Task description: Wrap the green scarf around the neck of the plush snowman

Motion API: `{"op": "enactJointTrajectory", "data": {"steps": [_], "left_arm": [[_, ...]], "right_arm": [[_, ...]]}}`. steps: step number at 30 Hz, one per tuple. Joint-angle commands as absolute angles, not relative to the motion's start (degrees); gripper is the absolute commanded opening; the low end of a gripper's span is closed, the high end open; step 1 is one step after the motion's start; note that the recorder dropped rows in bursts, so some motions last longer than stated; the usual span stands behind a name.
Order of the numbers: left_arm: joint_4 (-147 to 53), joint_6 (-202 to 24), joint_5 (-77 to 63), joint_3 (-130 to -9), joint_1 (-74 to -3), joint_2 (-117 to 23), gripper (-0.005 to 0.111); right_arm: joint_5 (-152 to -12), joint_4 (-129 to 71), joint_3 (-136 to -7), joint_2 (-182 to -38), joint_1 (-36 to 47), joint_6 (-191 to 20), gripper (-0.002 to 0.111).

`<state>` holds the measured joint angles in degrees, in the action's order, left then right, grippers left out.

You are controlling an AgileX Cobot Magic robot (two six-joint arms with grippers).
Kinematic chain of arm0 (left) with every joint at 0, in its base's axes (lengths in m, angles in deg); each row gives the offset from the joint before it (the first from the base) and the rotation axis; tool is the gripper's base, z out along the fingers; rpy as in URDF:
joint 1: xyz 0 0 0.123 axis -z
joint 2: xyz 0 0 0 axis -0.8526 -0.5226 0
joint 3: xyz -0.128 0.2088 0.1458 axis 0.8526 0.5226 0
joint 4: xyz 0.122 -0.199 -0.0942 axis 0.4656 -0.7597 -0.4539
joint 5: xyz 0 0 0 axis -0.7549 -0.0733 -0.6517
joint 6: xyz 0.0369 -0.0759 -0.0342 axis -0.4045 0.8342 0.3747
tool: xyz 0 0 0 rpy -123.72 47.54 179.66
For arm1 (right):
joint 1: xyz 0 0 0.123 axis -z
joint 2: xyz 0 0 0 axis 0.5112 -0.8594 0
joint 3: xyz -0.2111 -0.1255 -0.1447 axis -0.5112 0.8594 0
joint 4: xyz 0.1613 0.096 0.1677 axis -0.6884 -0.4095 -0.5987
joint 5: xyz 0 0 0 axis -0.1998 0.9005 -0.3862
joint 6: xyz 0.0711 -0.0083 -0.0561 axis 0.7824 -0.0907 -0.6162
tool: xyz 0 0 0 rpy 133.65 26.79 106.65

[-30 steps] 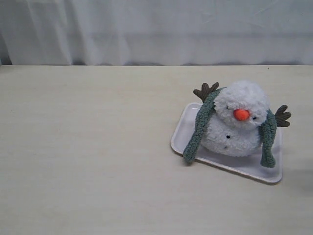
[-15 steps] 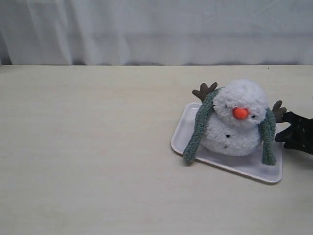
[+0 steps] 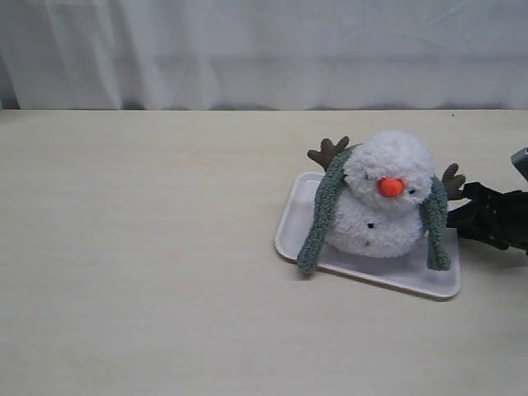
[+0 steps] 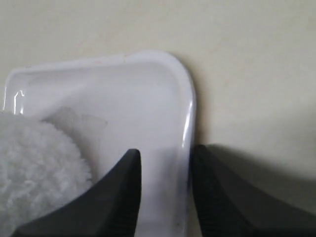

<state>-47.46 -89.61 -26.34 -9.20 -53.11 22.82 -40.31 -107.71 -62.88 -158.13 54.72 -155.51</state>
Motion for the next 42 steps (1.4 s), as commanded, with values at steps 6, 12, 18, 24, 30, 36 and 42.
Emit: {"op": "enactJointTrajectory", "data": {"steps": [6,12,18,24,30,36,42], "left_arm": [[-47.67,-89.4,-25.77,-9.01,-53.17,22.98,0.0],[-47.67,-89.4,-25.77,-9.01,-53.17,22.98,0.0],[-47.67,-89.4,-25.77,-9.01,-53.17,22.98,0.0],[-47.67,-89.4,-25.77,-9.01,-53.17,22.98,0.0],[-47.67,-89.4,-25.67,-9.01,-53.17,22.98,0.0],[-47.67,-89.4,-25.67,-9.01,-53.17,22.98,0.0],[-47.67,-89.4,-25.67,-9.01,-53.17,22.98,0.0]], "right_arm": [[-43.66,-102.65,-68.17,-159.86,44.92,-160.33,0.035],[-45.73,-101.48,-70.95,-159.86,40.49,-160.19,0.035],[-46.4,-100.25,-74.1,-161.18,35.87,-160.19,0.035],[-46.31,-99.49,-76.42,-161.32,31.96,-159.73,0.035],[-46.42,-93.82,-76.42,-160.85,32.22,-153.98,0.035],[-44.53,-83.72,-76.42,-157.57,32.22,-146.29,0.035],[-39.56,-81.69,-76.42,-150.9,32.22,-143.5,0.035]]}}
